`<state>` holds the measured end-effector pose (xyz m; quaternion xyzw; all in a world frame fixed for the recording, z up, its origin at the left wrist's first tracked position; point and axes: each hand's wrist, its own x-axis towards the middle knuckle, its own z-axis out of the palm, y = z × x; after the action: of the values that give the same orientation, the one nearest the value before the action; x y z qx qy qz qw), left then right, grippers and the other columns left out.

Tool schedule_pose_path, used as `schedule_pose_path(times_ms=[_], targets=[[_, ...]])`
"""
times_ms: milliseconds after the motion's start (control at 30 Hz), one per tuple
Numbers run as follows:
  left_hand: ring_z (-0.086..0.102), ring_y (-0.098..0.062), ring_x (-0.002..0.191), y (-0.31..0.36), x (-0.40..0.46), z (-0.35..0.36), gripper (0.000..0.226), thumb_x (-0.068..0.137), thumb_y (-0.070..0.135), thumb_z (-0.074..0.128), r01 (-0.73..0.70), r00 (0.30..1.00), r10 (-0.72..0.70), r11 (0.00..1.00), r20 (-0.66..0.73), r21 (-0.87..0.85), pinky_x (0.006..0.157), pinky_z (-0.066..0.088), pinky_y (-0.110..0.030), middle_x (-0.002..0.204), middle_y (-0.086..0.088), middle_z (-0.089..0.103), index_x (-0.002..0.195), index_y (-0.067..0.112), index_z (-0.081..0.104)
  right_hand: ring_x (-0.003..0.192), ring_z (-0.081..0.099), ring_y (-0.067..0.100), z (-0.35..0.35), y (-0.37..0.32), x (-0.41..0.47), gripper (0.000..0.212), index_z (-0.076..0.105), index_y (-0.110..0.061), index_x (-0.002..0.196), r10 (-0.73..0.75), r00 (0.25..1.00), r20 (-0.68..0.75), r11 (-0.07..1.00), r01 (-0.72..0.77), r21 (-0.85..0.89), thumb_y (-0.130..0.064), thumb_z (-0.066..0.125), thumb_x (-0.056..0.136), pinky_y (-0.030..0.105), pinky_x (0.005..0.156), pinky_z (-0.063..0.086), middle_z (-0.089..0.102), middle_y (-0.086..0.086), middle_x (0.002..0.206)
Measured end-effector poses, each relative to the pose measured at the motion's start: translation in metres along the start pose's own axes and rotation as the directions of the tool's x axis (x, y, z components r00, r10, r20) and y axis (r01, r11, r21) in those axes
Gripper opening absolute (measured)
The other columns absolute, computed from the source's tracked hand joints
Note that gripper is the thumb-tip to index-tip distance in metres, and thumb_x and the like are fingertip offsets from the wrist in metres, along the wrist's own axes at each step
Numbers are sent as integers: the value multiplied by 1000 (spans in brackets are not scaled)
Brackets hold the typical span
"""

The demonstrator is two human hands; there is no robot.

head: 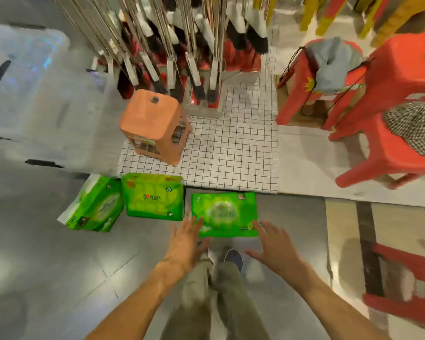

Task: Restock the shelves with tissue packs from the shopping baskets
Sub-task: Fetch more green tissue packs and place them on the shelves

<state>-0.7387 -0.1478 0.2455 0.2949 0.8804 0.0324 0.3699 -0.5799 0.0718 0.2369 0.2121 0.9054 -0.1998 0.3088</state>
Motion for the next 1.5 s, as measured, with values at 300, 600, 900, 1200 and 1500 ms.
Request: schedule_pose_path(times_ms=[300,600,900,1200,1500], targets=[[26,-25,153,-65,195,145,86,94,73,37,191,981,-176,937,76,-293,122,28,-46,168,-4,24,162,23,22,151,31,23,130,69,189,95,18,-28,163,176,976,125,963,-197,186,-77,51,88,47,120,30,32,0,165],[35,-29,148,-172,366,306,105,85,74,59,329,944,-313,854,108,-402,118,35,-46,165,-7,30,163,18,16,142,42,35,279,150,360,96,22,-22,163,355,919,172,821,-395,412,-60,69,88,48,113,40,39,13,158],[53,-18,127,-210,453,370,110,68,43,92,391,908,-384,638,166,-664,106,45,-33,144,0,52,151,19,23,138,51,25,357,209,446,124,14,-24,160,441,855,273,389,-457,800,-62,86,67,43,110,48,49,1,151],[58,-24,126,-199,439,357,97,72,40,90,349,908,-411,624,86,-699,101,49,-37,141,-3,58,149,18,35,112,65,19,340,197,434,90,38,-17,151,411,861,299,289,-434,854,-30,87,78,34,96,52,63,-1,131],[61,-30,121,-170,358,259,94,78,40,87,305,937,-345,726,56,-616,93,48,-36,136,-6,62,152,17,34,109,67,21,273,160,339,73,46,-23,143,417,857,302,288,-440,850,-36,85,82,43,102,53,66,-2,125]])
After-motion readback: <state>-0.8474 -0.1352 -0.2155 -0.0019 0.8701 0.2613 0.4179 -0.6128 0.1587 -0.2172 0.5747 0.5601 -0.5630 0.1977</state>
